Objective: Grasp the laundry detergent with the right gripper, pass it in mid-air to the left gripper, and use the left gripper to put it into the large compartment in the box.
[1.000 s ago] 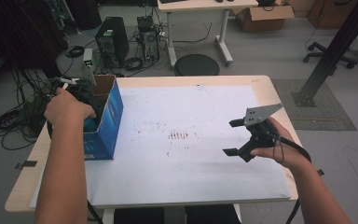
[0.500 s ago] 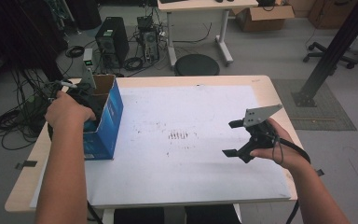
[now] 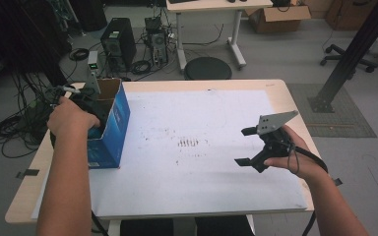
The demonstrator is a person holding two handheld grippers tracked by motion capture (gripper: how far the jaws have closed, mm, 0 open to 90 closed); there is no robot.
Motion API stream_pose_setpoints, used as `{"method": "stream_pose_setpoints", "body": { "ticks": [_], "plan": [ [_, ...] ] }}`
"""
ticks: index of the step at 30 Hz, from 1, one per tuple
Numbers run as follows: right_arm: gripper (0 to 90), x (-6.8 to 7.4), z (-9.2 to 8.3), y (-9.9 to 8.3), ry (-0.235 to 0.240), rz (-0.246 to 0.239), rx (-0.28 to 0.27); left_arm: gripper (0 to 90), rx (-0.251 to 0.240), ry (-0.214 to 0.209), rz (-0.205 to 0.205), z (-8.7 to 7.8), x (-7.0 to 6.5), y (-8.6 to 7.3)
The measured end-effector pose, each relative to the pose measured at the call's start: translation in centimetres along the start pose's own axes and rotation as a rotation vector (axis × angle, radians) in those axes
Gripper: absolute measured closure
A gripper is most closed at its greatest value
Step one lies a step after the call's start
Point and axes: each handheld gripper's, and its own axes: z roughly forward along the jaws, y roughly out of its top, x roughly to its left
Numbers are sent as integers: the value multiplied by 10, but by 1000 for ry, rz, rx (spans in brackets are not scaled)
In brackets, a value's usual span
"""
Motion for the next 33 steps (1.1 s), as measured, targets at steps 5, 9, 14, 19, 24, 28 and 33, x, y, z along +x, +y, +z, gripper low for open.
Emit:
{"method": "stream_pose_setpoints", "body": {
  "ticks": [5,9,14,19,24,28,33],
  "plan": [
    [12,0,0,-1,1,-1,-1,379,-7,-6,-1,0,1,0],
    [12,0,0,0,3,-2,0,378,-9,-7,0,0,2,-1],
    [12,0,0,-1,5,-2,-1,374,-13,-5,-1,0,1,-1],
    [12,0,0,-2,7,0,-1,341,-8,-9,2,-2,0,-1],
    [12,1,1,-3,10,0,-4,327,-17,-8,-2,-6,-2,-2],
    [12,1,0,-4,10,0,-8,326,-28,-5,-2,-11,-3,-4],
    [12,2,-1,-3,11,-3,-12,322,-40,-3,-5,-18,-4,-6]
  ]
}}
